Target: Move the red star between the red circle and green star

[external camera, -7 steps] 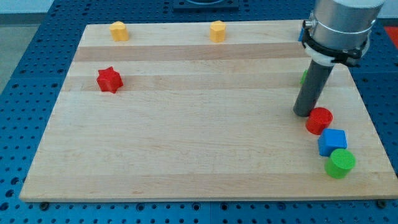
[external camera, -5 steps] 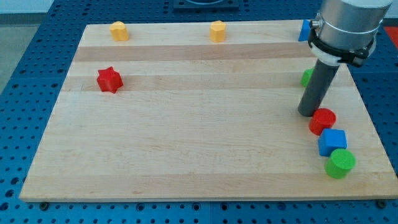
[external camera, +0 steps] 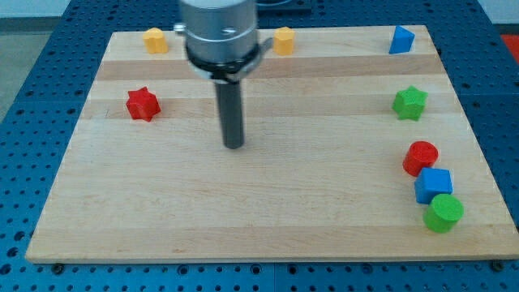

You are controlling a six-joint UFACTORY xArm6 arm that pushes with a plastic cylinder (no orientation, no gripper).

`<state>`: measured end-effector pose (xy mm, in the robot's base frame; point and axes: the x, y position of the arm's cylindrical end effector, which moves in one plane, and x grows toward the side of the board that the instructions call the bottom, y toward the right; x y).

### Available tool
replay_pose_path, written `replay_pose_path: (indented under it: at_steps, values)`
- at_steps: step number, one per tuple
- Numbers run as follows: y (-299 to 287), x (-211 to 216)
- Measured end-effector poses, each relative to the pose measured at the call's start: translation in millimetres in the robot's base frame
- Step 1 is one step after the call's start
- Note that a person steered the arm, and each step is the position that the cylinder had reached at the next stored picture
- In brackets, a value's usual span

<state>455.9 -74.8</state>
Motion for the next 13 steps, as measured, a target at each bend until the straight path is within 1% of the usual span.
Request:
replay_pose_path:
  at_steps: [2, 4, 5, 6, 7, 10, 11, 13]
  values:
    - [-94, 0]
    - [-169, -4]
    - [-186, -37]
    - [-186, -71]
    - [-166, -81]
    - [-73, -80]
    - [-56, -61]
    - [-49, -11]
